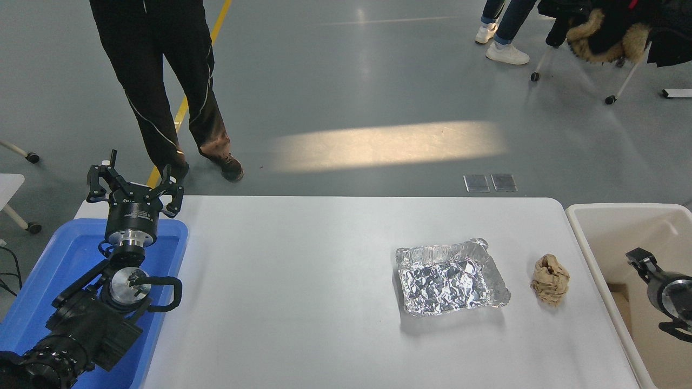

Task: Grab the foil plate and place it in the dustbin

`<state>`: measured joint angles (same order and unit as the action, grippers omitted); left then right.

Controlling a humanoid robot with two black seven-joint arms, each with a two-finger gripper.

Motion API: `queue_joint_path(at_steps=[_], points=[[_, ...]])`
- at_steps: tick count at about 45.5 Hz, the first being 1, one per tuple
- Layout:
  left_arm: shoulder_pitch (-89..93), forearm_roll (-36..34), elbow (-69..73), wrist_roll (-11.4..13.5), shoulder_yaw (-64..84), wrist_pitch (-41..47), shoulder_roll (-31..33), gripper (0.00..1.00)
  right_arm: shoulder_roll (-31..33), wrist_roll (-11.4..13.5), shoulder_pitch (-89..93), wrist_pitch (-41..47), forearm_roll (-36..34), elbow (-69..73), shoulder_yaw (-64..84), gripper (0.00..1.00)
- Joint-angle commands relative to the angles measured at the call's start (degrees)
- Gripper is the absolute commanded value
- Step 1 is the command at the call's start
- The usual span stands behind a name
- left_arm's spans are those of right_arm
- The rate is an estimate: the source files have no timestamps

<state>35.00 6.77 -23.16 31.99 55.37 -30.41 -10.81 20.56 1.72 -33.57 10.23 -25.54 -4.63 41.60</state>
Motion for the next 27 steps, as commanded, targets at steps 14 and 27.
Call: queue_joint_path(at_steps=[14, 27], points=[[0.2, 0.0, 0.0, 0.0, 0.0, 0.2, 0.0, 0.99, -0.2, -0.1, 0.1, -0.8, -0.1, -0.6, -1.8, 1.0], [0.2, 0.0, 0.0, 0.0, 0.0, 0.2, 0.0, 0.99, -0.5, -0.1, -2.7, 0.5, 0.1, -0.3, -1.2, 1.0]])
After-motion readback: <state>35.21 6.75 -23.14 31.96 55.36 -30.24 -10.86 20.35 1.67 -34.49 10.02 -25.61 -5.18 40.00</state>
